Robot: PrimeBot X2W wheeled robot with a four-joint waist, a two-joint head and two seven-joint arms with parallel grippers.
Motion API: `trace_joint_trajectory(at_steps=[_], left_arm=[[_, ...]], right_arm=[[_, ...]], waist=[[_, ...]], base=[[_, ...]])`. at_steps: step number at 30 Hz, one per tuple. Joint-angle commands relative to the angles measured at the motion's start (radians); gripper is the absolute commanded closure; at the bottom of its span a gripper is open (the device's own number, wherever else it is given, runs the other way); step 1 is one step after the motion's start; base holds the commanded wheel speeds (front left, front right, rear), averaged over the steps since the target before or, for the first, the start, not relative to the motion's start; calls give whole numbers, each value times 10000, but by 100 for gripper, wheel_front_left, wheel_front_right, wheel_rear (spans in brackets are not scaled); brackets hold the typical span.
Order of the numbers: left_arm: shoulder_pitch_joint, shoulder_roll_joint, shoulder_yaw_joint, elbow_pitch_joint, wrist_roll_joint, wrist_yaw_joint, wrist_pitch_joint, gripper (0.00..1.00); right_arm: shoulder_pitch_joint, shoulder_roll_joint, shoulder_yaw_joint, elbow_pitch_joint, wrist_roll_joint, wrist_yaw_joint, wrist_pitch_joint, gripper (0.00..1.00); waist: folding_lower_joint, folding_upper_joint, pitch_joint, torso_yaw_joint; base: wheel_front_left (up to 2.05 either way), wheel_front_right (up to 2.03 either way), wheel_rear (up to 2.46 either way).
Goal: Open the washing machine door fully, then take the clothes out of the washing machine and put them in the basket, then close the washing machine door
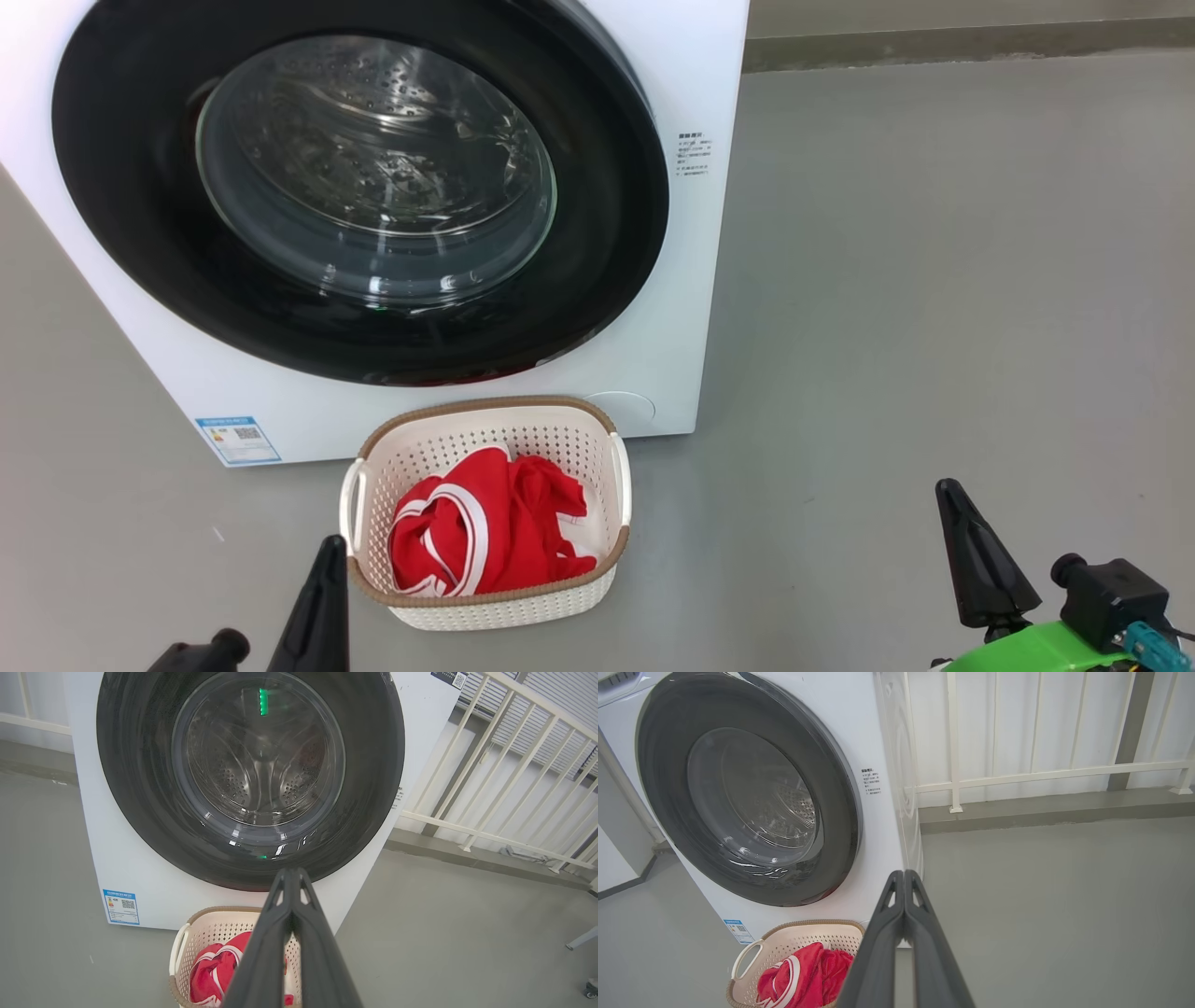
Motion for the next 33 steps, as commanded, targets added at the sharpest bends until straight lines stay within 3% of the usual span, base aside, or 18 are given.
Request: trace_joint_trajectory(at_steps=[1, 33], left_arm=[[-302, 49, 141, -185, -331, -81, 77, 100], [-652, 88, 526, 172, -3831, -281, 994, 100]], right_arm=[[-373, -134, 24, -215, 396, -5, 61, 100], [-791, -310, -19, 85, 4300, -15, 900, 100]], waist=[[-2, 0, 4, 2], [-2, 0, 50, 33]], base=[[0, 0, 0], [0, 0, 0]])
